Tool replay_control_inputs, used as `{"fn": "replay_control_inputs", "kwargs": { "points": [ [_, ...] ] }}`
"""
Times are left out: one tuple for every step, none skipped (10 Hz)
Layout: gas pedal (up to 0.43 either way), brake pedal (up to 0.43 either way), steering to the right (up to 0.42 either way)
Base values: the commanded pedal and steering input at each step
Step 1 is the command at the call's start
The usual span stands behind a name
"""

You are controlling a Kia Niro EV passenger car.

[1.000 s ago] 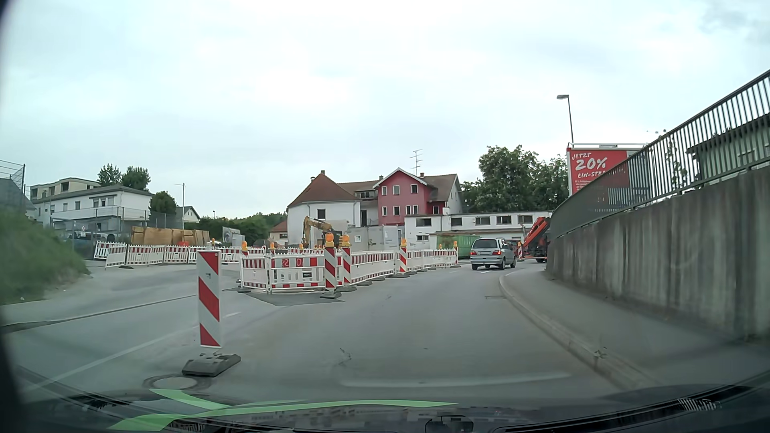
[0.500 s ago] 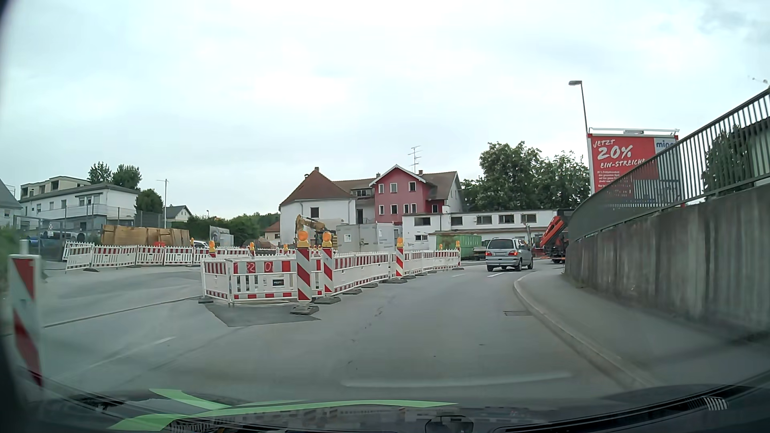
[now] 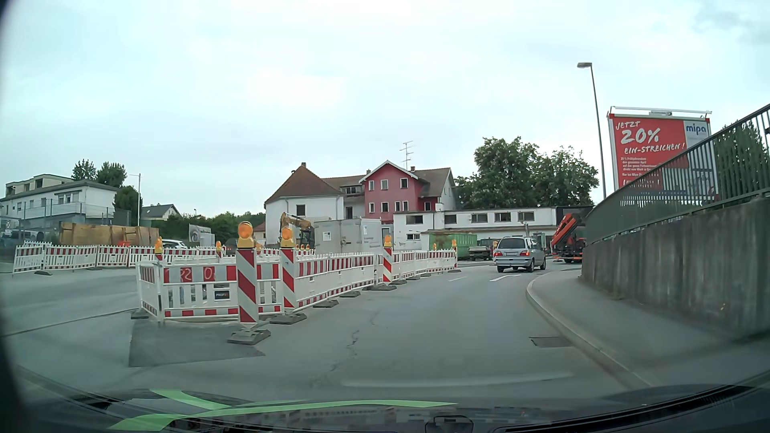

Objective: Follow the waypoints while adhering to traffic rules and regulations

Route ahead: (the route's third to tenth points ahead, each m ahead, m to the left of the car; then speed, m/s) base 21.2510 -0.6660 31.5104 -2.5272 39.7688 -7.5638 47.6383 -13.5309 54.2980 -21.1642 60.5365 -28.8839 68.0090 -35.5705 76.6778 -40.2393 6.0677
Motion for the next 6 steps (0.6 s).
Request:
{"fn": "replay_control_inputs", "kwargs": {
  "points": [
    [0.000, 0.000, 0.034],
    [0.000, 0.000, 0.037],
    [0.000, 0.000, 0.037],
    [0.000, 0.000, 0.038],
    [0.000, 0.000, 0.039],
    [0.000, 0.000, 0.041]
  ]
}}
